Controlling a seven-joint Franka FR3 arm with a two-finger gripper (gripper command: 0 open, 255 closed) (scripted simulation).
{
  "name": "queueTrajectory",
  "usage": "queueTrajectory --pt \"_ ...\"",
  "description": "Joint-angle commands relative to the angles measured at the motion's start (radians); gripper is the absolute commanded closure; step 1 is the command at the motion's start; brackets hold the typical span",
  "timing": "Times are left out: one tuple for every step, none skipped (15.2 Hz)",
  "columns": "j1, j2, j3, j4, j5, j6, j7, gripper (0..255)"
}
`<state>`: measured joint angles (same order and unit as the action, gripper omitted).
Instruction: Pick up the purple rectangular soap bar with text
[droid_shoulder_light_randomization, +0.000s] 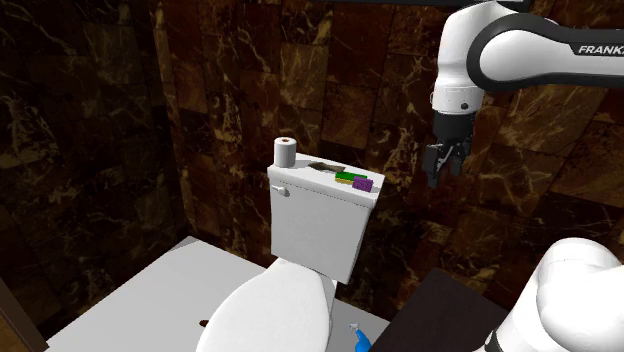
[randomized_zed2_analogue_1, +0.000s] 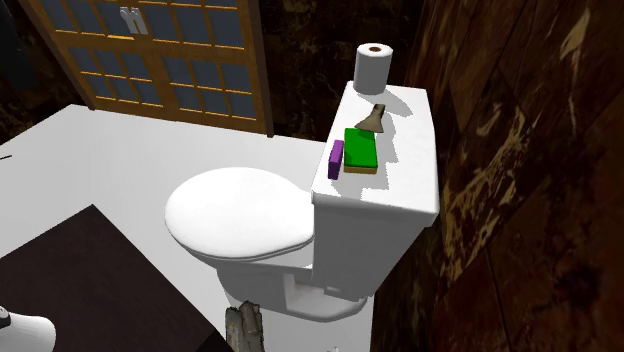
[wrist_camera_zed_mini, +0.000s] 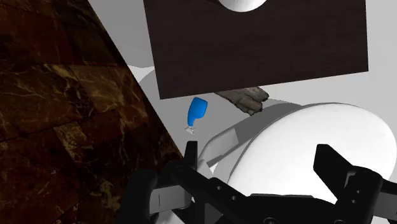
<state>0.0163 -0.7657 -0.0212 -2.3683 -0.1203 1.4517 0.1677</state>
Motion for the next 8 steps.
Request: queueTrajectory --pt "0.0 0.0 0.0 0.0 0.0 0.0 0.0 0" --pt "-0.004 0.019 -0.018 -0.005 -0.011 0.03 -0.019 0" --pt "-0.007 0.039 -0.036 -0.008 -0.021 0.061 -0.037 0" --pt "-0.011 0.06 -0.054 -0.011 -0.03 0.091 -0.056 0" --pt "-0.014 0.083 -0.072 -0.011 -0.038 0.121 -0.074 0" --pt "-0.016 0.107 -0.09 -0.01 -0.046 0.151 -0.092 0" --pt "-0.019 0.133 -0.108 -0.008 -0.052 0.181 -0.11 0" --pt "-0.022 0.16 -0.125 -0.004 -0.057 0.211 -0.129 0"
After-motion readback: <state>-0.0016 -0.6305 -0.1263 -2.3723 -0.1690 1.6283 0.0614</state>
